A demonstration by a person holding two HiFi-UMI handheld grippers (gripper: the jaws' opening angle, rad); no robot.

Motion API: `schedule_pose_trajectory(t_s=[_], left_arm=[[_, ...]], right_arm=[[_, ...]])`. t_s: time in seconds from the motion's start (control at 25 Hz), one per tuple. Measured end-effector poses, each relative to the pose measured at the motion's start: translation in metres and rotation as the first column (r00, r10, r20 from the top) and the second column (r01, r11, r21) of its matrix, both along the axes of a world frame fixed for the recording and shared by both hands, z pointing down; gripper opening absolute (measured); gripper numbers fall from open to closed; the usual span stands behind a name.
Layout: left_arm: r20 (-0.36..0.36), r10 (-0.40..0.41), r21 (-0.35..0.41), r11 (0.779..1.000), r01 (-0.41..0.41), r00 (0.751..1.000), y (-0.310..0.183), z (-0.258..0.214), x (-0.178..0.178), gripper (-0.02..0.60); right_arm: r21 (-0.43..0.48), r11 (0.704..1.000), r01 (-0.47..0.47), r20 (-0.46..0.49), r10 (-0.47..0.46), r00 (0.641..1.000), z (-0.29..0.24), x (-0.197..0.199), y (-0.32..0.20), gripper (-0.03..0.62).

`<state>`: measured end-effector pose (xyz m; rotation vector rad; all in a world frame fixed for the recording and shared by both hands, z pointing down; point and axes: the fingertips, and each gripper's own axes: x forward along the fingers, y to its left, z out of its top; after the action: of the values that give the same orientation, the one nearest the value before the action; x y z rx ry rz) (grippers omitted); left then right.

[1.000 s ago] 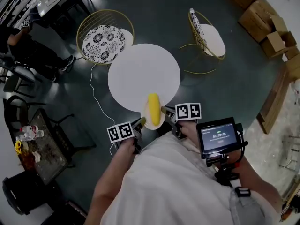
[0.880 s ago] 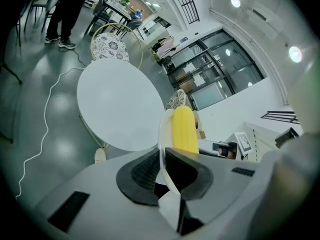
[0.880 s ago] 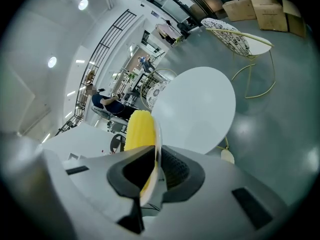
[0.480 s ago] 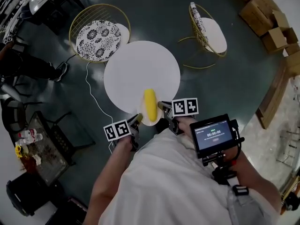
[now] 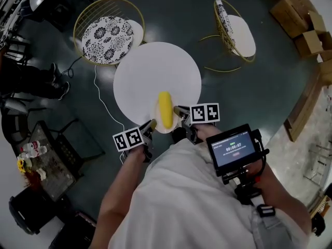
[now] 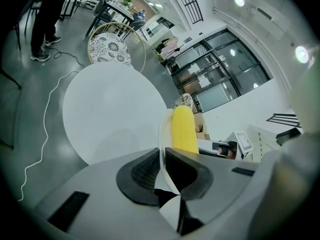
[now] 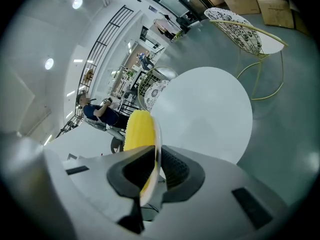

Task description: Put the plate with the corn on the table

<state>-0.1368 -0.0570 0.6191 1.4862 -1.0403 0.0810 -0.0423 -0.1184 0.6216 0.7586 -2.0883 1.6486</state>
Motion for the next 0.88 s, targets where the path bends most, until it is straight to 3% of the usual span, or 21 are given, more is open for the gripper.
schedule_pose_trajectory(t_s=[0.88], left_arm=[[-0.008, -0.033, -0.035, 0.999, 0.033, 0.999, -0.053, 0.022, -0.004, 0.038]], right_arm=[[-0.029, 0.999, 0.038, -0.019, -0.038, 0.999, 0.023, -0.006, -0.055, 0.049]])
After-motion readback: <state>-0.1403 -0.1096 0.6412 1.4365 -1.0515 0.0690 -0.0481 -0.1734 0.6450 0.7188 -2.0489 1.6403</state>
